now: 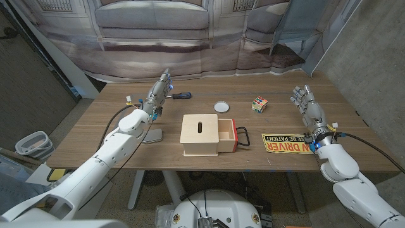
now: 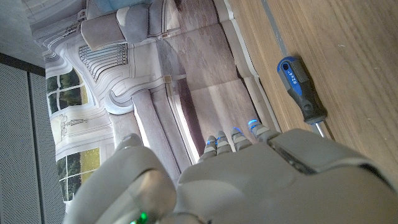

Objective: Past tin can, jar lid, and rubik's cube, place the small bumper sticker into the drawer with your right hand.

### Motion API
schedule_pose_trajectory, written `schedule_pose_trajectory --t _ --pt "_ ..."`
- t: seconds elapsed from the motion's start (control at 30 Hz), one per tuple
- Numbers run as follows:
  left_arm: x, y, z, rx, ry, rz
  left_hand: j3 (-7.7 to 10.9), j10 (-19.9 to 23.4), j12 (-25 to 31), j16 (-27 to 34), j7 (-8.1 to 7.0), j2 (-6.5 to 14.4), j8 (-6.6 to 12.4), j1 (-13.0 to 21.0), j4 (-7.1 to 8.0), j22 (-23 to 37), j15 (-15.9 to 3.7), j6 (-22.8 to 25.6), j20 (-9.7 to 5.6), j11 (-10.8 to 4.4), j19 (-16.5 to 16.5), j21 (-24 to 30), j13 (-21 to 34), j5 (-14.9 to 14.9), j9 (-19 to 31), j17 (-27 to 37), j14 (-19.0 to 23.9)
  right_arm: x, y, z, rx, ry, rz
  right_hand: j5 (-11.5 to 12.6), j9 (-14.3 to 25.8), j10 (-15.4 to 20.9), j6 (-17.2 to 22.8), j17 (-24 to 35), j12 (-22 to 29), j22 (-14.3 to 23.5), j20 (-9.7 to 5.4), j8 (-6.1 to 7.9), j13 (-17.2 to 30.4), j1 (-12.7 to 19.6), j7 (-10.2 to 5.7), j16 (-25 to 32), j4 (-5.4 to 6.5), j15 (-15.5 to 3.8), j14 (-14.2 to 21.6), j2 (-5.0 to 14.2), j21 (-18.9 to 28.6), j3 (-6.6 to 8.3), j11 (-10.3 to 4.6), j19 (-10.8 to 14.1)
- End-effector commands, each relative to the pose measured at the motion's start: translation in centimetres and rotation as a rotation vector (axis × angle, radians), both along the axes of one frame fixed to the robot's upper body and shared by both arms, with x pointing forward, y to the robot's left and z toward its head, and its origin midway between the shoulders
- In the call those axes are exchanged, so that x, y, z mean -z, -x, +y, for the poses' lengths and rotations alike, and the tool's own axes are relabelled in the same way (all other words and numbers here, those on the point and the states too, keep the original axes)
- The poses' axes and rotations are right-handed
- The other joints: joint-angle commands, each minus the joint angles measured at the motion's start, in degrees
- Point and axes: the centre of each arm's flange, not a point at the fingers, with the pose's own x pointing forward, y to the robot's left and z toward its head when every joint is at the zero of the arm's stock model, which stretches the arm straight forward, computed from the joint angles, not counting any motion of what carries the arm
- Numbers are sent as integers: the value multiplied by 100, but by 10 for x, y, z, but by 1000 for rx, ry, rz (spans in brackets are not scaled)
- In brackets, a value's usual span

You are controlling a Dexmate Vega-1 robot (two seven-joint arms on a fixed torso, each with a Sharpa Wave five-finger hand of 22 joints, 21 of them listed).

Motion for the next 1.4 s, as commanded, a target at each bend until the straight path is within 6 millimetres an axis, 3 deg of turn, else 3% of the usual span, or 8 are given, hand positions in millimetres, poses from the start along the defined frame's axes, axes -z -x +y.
schedule_pose_trajectory --t 0.03,1.4 --pt "1 0 -3 7 7 0 -34 2 28 33 -4 57 4 18 31 32 4 22 -192 5 15 24 14 55 7 7 -1 7 7 -4 6 7 0 1 23 40 47 34 -14 23 -262 3 36 58 -10 43 -29 9 69 -2 30 -8 -5 72" --pt "-2 4 -8 6 14 -4 -80 11 27 36 6 83 7 28 22 32 -1 55 -189 -4 -1 19 5 71 8 7 11 34 24 -22 26 -7 11 15 27 248 196 34 23 19 -260 28 39 93 -113 54 -60 -46 257 35 49 -41 -73 290"
